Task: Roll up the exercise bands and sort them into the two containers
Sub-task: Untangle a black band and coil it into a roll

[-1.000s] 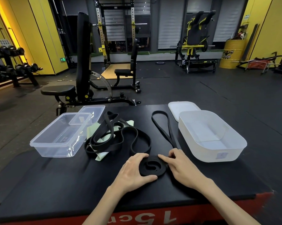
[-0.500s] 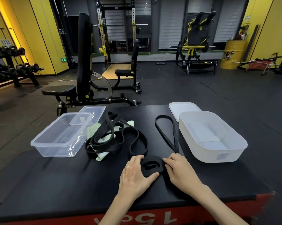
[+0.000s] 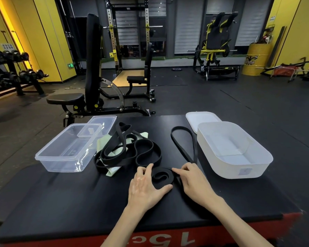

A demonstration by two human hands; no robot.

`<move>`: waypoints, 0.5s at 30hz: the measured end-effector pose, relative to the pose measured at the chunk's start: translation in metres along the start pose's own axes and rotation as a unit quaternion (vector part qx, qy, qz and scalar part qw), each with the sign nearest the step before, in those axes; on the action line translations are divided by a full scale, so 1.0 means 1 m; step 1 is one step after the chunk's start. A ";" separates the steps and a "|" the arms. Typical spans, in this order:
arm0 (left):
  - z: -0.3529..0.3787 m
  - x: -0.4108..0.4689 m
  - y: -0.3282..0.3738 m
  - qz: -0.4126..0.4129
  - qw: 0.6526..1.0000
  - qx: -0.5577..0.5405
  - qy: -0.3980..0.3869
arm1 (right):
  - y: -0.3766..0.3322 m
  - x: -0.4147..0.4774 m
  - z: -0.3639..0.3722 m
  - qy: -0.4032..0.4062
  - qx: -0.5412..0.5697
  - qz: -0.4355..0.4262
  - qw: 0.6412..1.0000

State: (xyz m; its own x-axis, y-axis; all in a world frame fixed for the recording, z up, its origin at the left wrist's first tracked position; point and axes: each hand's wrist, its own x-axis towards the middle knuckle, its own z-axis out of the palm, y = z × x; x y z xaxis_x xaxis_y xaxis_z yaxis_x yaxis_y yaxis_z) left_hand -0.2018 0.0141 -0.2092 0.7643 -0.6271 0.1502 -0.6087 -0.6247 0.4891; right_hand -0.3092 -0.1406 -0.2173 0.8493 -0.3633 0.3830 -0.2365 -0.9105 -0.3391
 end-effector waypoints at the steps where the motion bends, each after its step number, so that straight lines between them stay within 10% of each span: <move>1: 0.001 -0.002 0.002 -0.002 1.000 0.008 0.003 | 0.000 0.001 -0.001 -0.013 -0.008 -0.002 1.000; 11: 0.007 -0.014 0.022 -0.028 0.997 0.059 0.049 | -0.023 -0.008 0.008 -0.004 0.007 0.038 0.999; 15: -0.005 -0.011 0.008 0.035 0.997 0.025 -0.064 | -0.023 -0.011 0.009 0.016 0.011 0.015 1.000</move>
State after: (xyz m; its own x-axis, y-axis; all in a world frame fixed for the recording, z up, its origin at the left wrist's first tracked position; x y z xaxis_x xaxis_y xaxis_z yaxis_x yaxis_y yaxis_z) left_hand -0.2142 0.0187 -0.2027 0.6886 -0.7218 0.0697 -0.6713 -0.5981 0.4377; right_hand -0.3086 -0.1141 -0.2214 0.8270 -0.3960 0.3990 -0.2503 -0.8949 -0.3694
